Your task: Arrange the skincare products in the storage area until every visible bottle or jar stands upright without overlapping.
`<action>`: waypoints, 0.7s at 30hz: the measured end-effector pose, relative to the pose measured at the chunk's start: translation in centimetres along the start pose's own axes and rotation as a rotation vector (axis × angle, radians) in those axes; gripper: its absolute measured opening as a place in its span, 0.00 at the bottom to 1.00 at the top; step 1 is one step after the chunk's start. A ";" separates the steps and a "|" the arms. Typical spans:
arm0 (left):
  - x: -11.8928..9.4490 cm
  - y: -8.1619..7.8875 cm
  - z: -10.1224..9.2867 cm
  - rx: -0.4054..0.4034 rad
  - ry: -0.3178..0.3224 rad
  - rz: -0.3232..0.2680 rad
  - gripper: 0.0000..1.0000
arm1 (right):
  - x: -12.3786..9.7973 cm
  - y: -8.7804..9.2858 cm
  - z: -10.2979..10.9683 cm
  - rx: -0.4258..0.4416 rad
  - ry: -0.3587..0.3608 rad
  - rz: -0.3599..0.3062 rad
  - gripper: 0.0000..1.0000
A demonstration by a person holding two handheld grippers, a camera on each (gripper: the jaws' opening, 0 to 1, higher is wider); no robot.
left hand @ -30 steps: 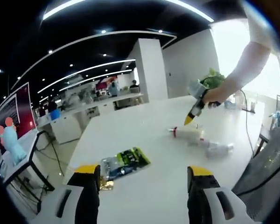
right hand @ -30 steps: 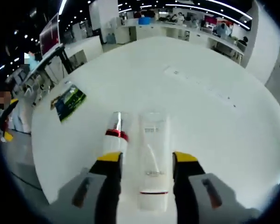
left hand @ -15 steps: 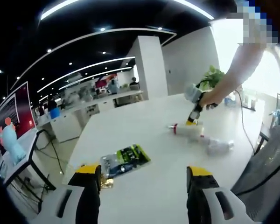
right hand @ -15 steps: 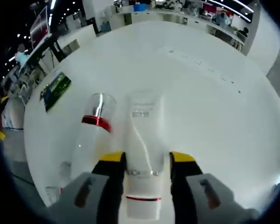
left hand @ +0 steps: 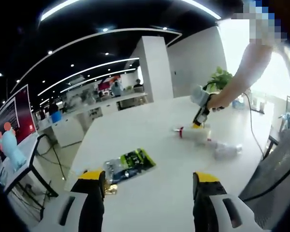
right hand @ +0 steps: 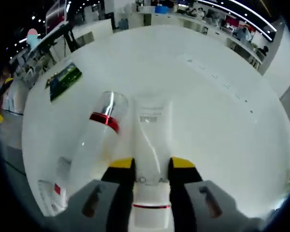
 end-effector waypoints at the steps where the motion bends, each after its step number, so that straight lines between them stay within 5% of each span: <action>1: 0.0 -0.1 0.1 -0.005 -0.002 -0.004 0.76 | -0.1 0.1 -0.1 0.006 0.002 0.003 0.26; 3: -0.1 -0.2 0.2 -0.008 -0.006 -0.010 0.76 | -0.4 0.5 -0.2 0.011 0.008 0.002 0.26; 12: -0.3 -0.6 0.2 -0.005 0.000 -0.027 0.75 | -5.4 -1.3 -1.3 0.120 0.058 -0.194 0.26; 21: -1.3 -2.9 1.9 -0.114 -0.028 -0.116 0.78 | -10.8 -4.5 2.7 0.121 0.015 -0.395 0.26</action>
Point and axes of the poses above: the point that each gripper's makers call its tool centre point, and the gripper's own axes: x roughly forward along the fingers, z roughly to its left, y roughly out of its underside, the point moved 1 cm from there along -x, roughly backward along the fingers, and after that the axes turned 4 degrees about y, right-handed, at the moved point
